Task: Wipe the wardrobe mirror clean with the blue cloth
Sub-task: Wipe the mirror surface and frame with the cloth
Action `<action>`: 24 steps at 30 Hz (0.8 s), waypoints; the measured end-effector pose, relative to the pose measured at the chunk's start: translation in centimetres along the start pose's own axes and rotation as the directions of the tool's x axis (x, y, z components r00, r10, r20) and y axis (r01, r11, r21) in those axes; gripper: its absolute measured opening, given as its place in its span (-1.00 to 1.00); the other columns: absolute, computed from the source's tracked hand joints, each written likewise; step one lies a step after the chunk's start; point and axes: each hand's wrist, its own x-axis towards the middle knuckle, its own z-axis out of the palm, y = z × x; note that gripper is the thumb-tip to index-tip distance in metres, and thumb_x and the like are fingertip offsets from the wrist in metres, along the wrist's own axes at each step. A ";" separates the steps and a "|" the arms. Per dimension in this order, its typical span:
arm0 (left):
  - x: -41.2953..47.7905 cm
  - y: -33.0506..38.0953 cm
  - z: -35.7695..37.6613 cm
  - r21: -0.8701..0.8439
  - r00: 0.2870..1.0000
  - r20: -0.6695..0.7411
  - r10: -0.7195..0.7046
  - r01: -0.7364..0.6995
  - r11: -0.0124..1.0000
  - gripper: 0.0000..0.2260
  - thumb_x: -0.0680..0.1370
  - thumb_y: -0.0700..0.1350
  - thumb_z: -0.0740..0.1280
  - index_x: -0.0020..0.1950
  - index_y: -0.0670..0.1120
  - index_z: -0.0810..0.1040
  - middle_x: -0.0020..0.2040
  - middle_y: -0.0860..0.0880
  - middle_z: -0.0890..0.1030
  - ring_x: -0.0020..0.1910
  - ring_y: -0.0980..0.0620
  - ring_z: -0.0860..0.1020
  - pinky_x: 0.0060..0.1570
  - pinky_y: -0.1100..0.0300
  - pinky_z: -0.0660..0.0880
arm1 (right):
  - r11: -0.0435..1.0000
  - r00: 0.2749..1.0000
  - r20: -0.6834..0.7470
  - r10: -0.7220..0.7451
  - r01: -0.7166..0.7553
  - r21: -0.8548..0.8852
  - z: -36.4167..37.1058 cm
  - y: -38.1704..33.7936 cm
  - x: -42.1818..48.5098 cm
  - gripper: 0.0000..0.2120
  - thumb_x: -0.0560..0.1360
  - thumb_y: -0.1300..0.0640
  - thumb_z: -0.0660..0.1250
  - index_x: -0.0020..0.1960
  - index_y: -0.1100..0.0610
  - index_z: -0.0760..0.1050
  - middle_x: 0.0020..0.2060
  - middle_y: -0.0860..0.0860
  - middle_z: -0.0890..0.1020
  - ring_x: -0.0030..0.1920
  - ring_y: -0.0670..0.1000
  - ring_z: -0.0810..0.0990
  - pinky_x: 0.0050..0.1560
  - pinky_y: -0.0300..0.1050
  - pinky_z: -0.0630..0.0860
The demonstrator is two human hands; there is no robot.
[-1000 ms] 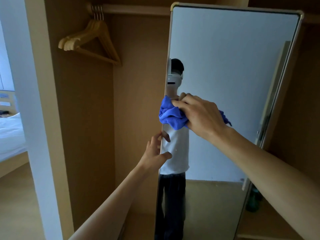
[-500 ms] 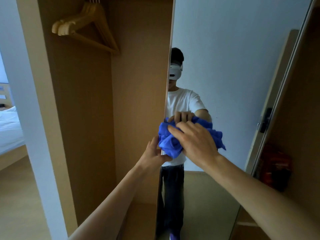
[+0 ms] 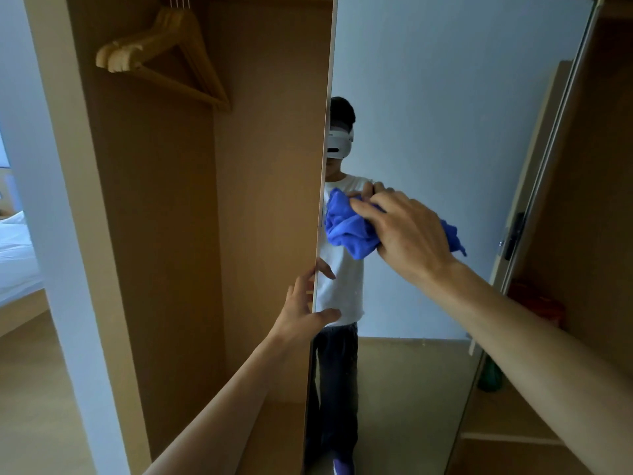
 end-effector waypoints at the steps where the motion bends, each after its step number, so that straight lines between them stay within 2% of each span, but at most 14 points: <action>1: -0.1 0.0 0.2 0.008 1.000 -0.010 0.018 -0.018 1.000 -0.41 0.36 -0.12 0.45 0.31 0.26 0.40 0.40 0.26 0.35 0.42 -0.01 0.33 0.35 -0.08 0.42 | 1.000 1.000 -0.024 0.006 -0.006 -0.004 -0.3 0.6 0.4 -0.53 0.42 0.31 0.44 0.32 0.12 0.55 -0.01 0.12 0.62 -0.06 0.20 0.59 -0.21 -0.02 0.46; 4: 0.0 -0.1 0.7 0.017 0.998 -0.061 0.009 -0.008 1.000 -0.39 0.36 -0.12 0.44 0.38 0.12 0.39 0.43 0.12 0.36 0.41 0.00 0.34 0.32 -0.03 0.45 | 1.000 0.998 -0.053 0.013 -0.012 0.010 -0.7 1.8 0.9 -0.57 0.42 0.30 0.44 0.28 0.12 0.57 -0.03 0.11 0.63 -0.11 0.19 0.60 -0.26 -0.12 0.30; 6: 0.0 -0.3 1.1 0.030 0.996 -0.087 0.035 -0.032 0.999 -0.41 0.36 -0.15 0.43 0.36 0.13 0.40 0.42 0.11 0.38 0.41 0.03 0.32 0.31 -0.04 0.44 | 1.000 0.998 -0.063 -0.012 0.012 0.010 -0.4 1.9 0.5 -0.60 0.47 0.28 0.41 0.29 0.12 0.56 -0.01 0.11 0.64 -0.08 0.20 0.59 -0.23 -0.08 0.36; 9: -0.1 -0.4 1.7 0.053 0.991 -0.114 0.069 -0.064 0.997 -0.42 0.33 -0.14 0.41 0.30 0.24 0.40 0.42 0.14 0.41 0.44 0.01 0.29 0.28 -0.01 0.43 | 0.999 0.999 0.023 -0.047 0.046 0.022 0.6 1.5 -1.1 -0.61 0.56 0.22 0.27 0.38 0.10 0.49 0.07 0.09 0.63 0.06 0.19 0.57 -0.02 0.09 0.51; 11: -0.2 -0.5 2.2 0.083 0.989 -0.132 0.068 -0.057 0.995 -0.38 0.32 -0.09 0.41 0.29 0.35 0.35 0.44 0.18 0.40 0.46 0.04 0.28 0.21 0.26 0.34 | 0.997 0.993 0.094 -0.065 0.062 0.038 1.5 1.2 -2.9 -0.60 0.57 0.19 0.19 0.39 0.09 0.47 0.08 0.07 0.61 0.09 0.17 0.55 0.02 0.11 0.50; 14: 0.0 -0.8 2.7 0.136 0.986 -0.159 0.055 -0.033 0.990 -0.27 0.31 -0.02 0.41 0.46 0.20 0.27 0.45 0.21 0.38 0.45 0.12 0.28 0.04 0.55 0.22 | 0.993 0.987 0.138 -0.083 0.071 0.089 2.5 0.4 -5.8 -0.61 0.50 0.21 0.19 0.30 0.12 0.54 -0.04 0.08 0.61 -0.04 0.16 0.57 -0.09 0.13 0.51; 16: 0.1 -1.1 3.2 0.147 0.981 -0.172 0.088 -0.063 0.987 -0.29 0.34 -0.04 0.43 0.47 0.16 0.27 0.44 0.24 0.40 0.44 0.12 0.29 0.01 0.67 0.17 | 0.990 0.983 0.158 -0.092 0.074 0.118 2.9 -0.1 -7.5 -0.59 0.50 0.18 0.11 0.26 0.13 0.57 -0.10 0.08 0.62 -0.10 0.15 0.58 -0.14 0.11 0.52; 18: 0.2 -1.1 3.6 0.155 0.976 -0.190 0.107 -0.078 0.985 -0.32 0.39 -0.09 0.46 0.45 0.19 0.29 0.42 0.28 0.41 0.42 0.14 0.29 0.06 0.61 0.18 | 0.987 0.975 0.196 -0.104 0.076 0.144 3.0 -0.2 -8.1 -0.57 0.51 0.18 0.08 0.29 0.12 0.55 -0.08 0.07 0.62 -0.09 0.14 0.58 -0.12 0.09 0.52; 21: 0.3 -1.2 4.2 0.156 0.970 -0.222 0.102 -0.068 0.985 -0.31 0.41 -0.19 0.44 0.41 0.28 0.28 0.38 0.35 0.40 0.38 0.17 0.24 0.09 0.37 0.24 | 0.985 0.976 0.195 -0.092 0.060 0.164 2.8 0.9 -7.4 -0.61 0.53 0.22 0.29 0.35 0.12 0.53 -0.02 0.09 0.63 -0.04 0.15 0.59 -0.07 0.10 0.54; 24: 0.5 -1.1 5.1 0.126 0.966 -0.252 0.053 -0.022 0.992 -0.30 0.38 -0.16 0.42 0.44 0.23 0.26 0.33 0.44 0.35 0.32 0.35 0.18 0.13 0.24 0.28 | 0.993 0.987 0.152 -0.061 0.045 0.107 1.7 2.7 -6.0 -0.60 0.53 0.19 0.35 0.37 0.08 0.51 0.02 0.08 0.63 -0.01 0.15 0.58 -0.08 0.08 0.53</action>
